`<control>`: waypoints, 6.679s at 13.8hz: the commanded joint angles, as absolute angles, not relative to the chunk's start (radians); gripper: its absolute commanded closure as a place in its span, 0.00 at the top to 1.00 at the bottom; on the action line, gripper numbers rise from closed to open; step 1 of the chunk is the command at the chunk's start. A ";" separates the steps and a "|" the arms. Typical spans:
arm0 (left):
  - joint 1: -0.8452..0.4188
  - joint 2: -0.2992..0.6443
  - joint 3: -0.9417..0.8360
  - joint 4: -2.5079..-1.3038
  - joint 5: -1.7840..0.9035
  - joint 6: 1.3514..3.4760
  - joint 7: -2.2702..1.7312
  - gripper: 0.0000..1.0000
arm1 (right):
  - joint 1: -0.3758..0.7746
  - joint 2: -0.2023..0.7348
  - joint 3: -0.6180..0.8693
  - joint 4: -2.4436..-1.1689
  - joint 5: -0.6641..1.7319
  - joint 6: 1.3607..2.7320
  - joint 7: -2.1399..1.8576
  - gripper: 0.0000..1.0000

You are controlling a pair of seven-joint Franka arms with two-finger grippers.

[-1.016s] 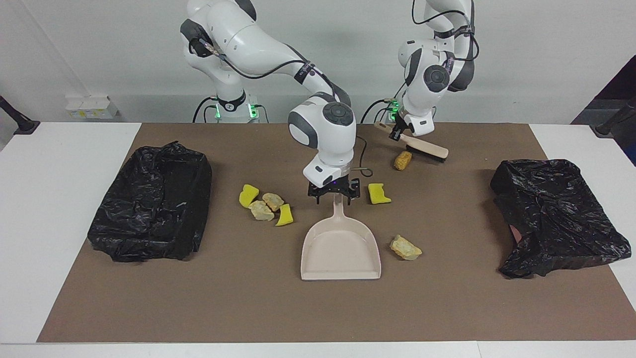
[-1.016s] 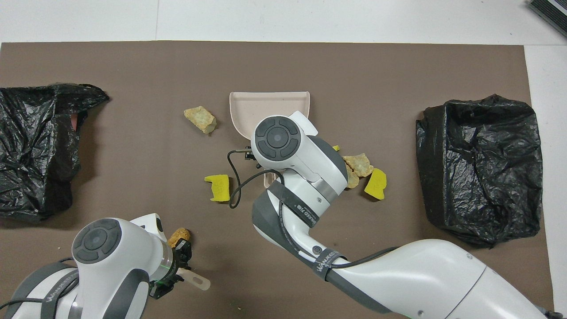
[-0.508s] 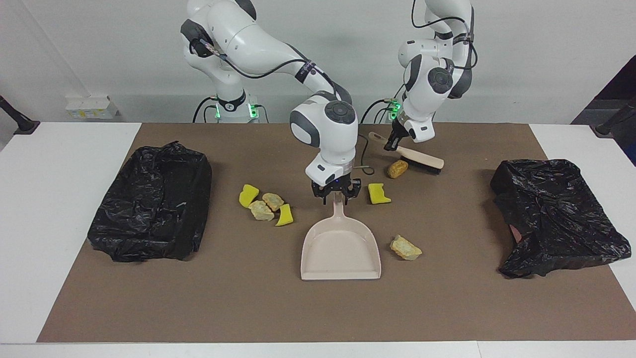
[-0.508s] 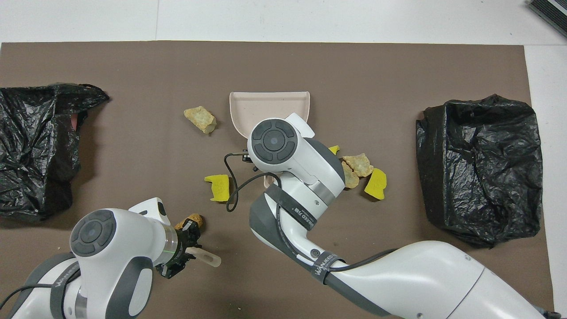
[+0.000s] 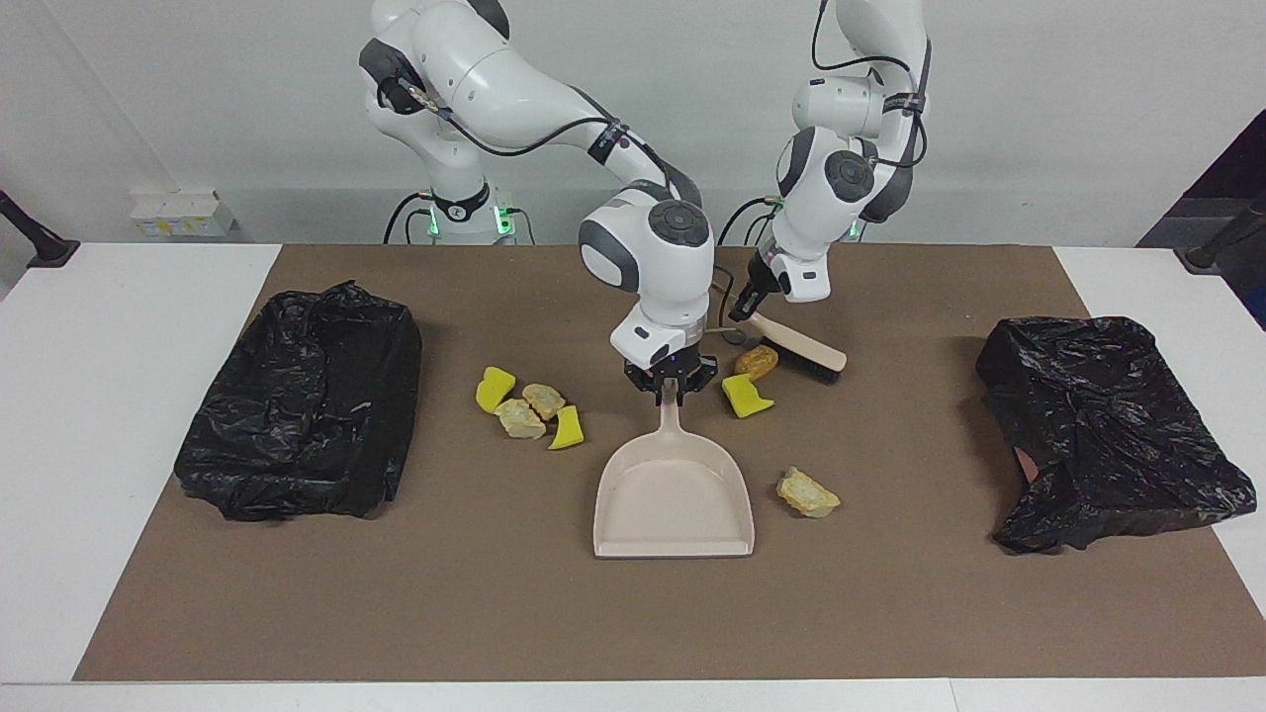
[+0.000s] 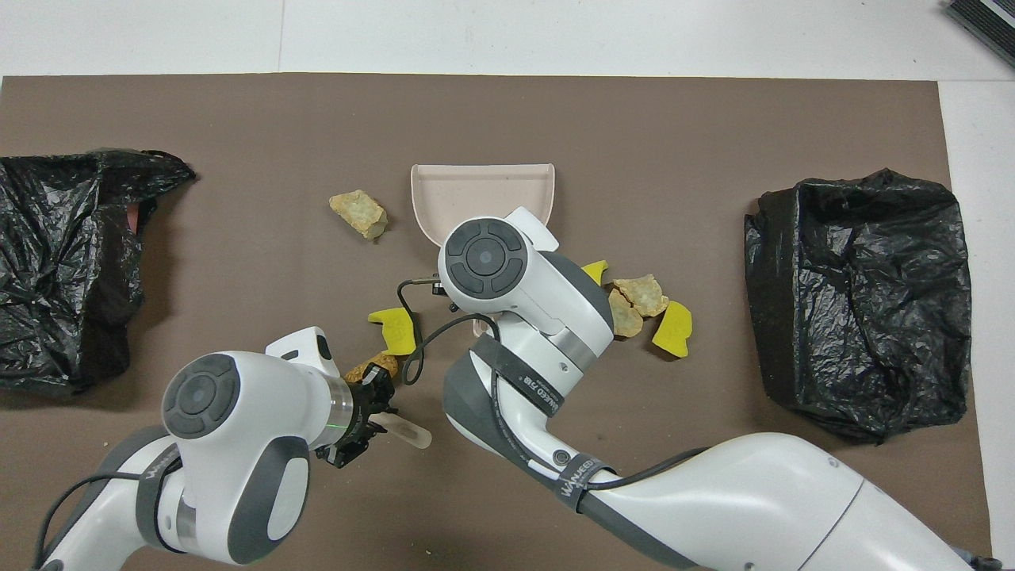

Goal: Sweep and dump trash in bin

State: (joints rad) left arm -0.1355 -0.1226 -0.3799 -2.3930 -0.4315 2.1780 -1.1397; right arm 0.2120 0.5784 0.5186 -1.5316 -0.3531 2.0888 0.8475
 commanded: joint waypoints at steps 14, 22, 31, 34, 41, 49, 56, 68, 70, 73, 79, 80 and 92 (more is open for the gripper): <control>-0.038 -0.141 -0.365 -2.286 -0.120 1.833 -0.603 0.00 | 0.089 0.114 0.543 -1.905 -0.155 1.878 -0.292 0.00; -0.037 -0.123 -0.367 -2.295 -0.132 2.006 -0.483 0.00 | 0.098 0.038 0.428 -2.086 -0.020 2.060 -0.756 0.00; -0.063 -0.048 -0.373 -2.358 -0.167 2.142 -0.209 0.00 | 0.158 0.090 0.430 -2.089 -0.017 2.118 -0.574 0.00; -0.144 -0.037 -0.380 -2.335 -0.238 2.180 -0.171 0.00 | 0.175 0.110 0.431 -2.091 -0.017 2.148 -0.519 0.00; -0.207 -0.003 -0.423 -2.140 -0.238 2.018 -0.167 0.00 | 0.176 0.110 0.430 -2.089 -0.017 2.140 -0.517 0.00; -0.144 -0.107 -0.353 -2.246 -0.224 1.851 -0.426 0.00 | 0.172 0.114 0.430 -2.092 -0.018 2.149 -0.595 0.00; -0.140 -0.192 -0.354 -2.401 -0.235 1.979 -0.730 0.00 | 0.170 0.120 0.428 -2.097 -0.023 2.146 -0.630 0.00; -0.204 -0.049 -0.449 -2.291 -0.307 2.267 -0.736 0.00 | 0.172 0.118 0.428 -2.097 -0.023 2.146 -0.620 0.00; -0.203 -0.032 -0.449 -2.232 -0.307 2.186 -0.671 0.00 | 0.172 0.118 0.428 -2.097 -0.023 2.145 -0.620 0.00; -0.175 -0.055 -0.392 -2.108 -0.308 1.917 -0.502 0.00 | 0.172 0.118 0.430 -2.097 -0.023 2.141 -0.617 0.00; -0.135 -0.041 -0.283 -2.031 -0.270 1.828 -0.197 0.00 | 0.176 0.126 0.430 -2.082 -0.018 2.131 -0.520 0.00; -0.137 -0.035 -0.249 -2.023 -0.220 1.844 -0.113 0.00 | 0.176 0.126 0.431 -2.082 -0.018 2.141 -0.497 0.00; -0.084 0.370 -0.080 -1.697 0.241 2.034 0.409 0.00 | 0.195 0.207 0.436 -2.017 -0.017 2.212 -0.380 0.00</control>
State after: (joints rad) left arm -0.1032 0.3082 -0.0775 -1.7782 0.2016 2.0340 0.3359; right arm 0.1921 0.1873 0.4311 -2.0392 -0.0372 2.2025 -0.3949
